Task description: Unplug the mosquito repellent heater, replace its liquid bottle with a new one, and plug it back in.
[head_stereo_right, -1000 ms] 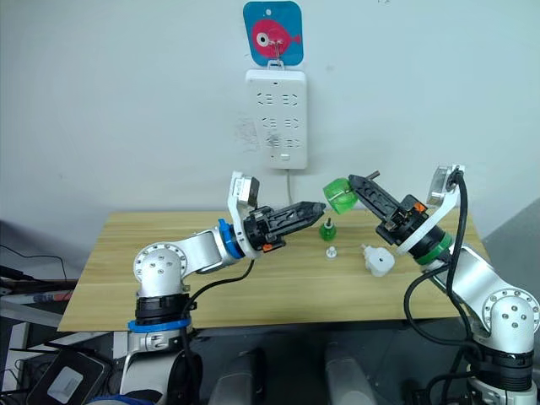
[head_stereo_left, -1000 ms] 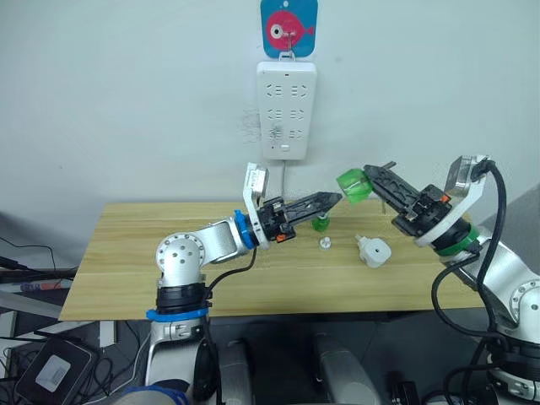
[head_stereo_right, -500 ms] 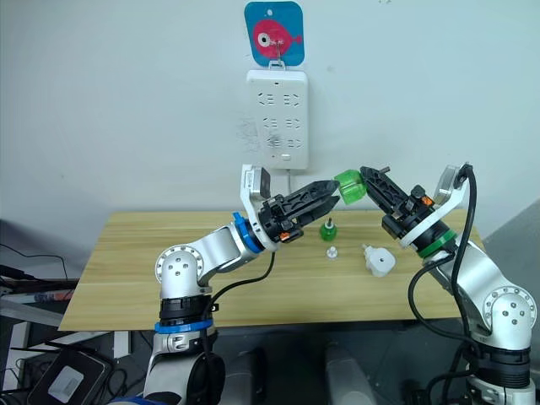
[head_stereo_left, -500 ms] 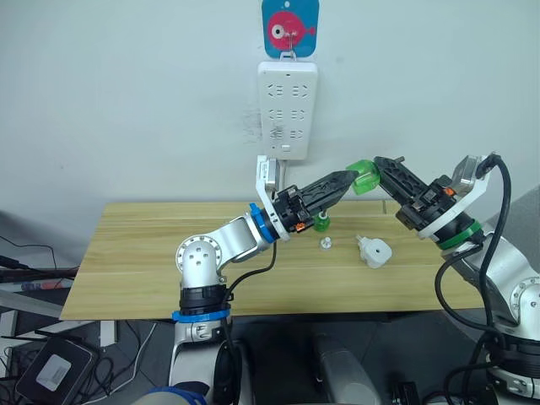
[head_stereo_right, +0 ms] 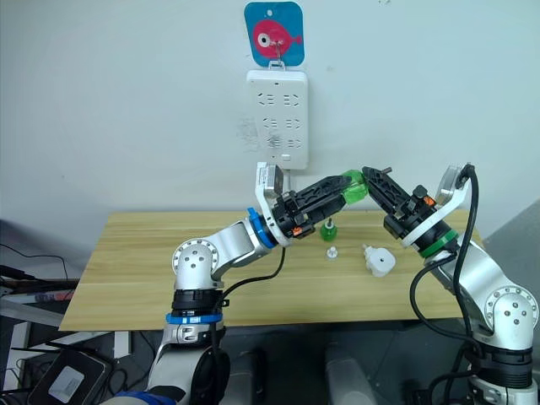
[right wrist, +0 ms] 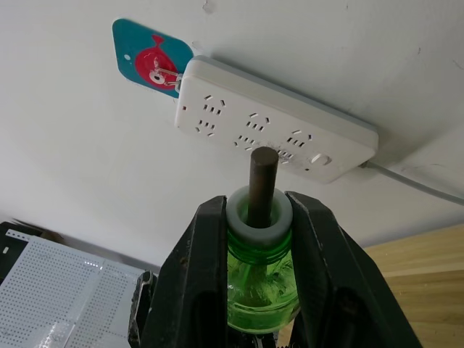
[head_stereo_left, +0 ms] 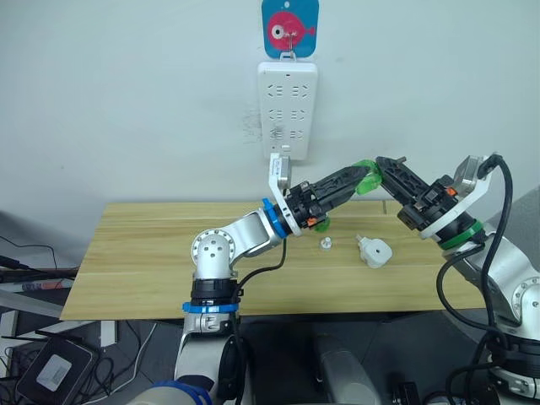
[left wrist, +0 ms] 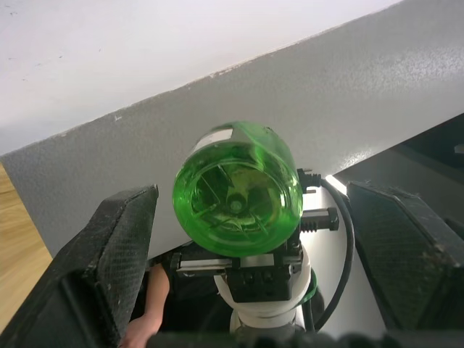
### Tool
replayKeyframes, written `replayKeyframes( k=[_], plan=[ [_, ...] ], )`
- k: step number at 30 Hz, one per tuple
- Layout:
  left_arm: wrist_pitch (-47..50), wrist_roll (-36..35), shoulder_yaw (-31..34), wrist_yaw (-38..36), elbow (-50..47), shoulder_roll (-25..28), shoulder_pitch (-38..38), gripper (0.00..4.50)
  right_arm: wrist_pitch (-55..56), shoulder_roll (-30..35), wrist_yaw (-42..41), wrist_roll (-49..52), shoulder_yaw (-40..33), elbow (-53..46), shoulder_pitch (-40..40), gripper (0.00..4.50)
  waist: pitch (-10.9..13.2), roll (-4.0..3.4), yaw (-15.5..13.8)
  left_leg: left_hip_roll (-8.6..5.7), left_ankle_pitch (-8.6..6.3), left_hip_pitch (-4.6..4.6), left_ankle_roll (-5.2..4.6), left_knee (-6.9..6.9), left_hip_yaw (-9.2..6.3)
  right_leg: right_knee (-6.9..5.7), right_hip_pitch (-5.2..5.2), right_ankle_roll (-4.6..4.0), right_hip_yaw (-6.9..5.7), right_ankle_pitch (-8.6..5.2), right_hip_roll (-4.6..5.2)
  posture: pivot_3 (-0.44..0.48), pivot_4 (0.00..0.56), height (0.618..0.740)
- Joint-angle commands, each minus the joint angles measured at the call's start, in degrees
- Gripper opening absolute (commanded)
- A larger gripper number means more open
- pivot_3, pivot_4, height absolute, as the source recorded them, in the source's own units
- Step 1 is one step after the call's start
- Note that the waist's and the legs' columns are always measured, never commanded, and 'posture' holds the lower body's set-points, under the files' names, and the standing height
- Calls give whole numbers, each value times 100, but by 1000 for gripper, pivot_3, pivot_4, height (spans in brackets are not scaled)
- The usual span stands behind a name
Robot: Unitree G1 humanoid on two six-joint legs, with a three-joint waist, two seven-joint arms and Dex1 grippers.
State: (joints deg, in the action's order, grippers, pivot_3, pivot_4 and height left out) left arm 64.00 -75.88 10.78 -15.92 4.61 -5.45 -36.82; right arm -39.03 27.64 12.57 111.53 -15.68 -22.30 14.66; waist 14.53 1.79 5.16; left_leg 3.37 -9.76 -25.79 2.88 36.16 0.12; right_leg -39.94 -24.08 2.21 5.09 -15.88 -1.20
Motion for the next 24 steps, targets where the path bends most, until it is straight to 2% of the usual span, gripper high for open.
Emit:
replayKeyframes(
  k=[1,7,10,15,24],
  plan=[
    [-87,-52,-99,-147,-77,-112,-88,4500,84,-24,-50,147,-138,-305,-18,825,0,0,2,0,0,0,0,0,0,0,0,0,0,0,0,-170,189,740],
    [-237,105,-195,-225,46,-203,-92,4500,64,-42,-60,147,-127,-355,-48,825,-1,-1,3,0,0,0,0,0,1,0,0,0,1,0,0,-172,190,740],
    [-348,212,-226,-255,110,-227,-120,3898,60,-46,-60,147,-112,-369,-50,825,-3,-3,3,0,0,0,0,0,0,0,0,0,1,0,0,-172,190,740],
    [-448,364,-253,-318,162,-241,-141,2263,38,-38,-77,147,-58,-401,-41,825,-3,-4,8,-1,0,-1,0,0,1,1,0,0,2,0,0,-174,190,740],
    [-448,413,-196,-397,194,-195,-97,2230,-105,114,-179,147,-28,-434,-149,825,-4,-4,15,-1,0,-1,0,0,1,1,0,0,1,0,0,-174,193,740]
  ],
)
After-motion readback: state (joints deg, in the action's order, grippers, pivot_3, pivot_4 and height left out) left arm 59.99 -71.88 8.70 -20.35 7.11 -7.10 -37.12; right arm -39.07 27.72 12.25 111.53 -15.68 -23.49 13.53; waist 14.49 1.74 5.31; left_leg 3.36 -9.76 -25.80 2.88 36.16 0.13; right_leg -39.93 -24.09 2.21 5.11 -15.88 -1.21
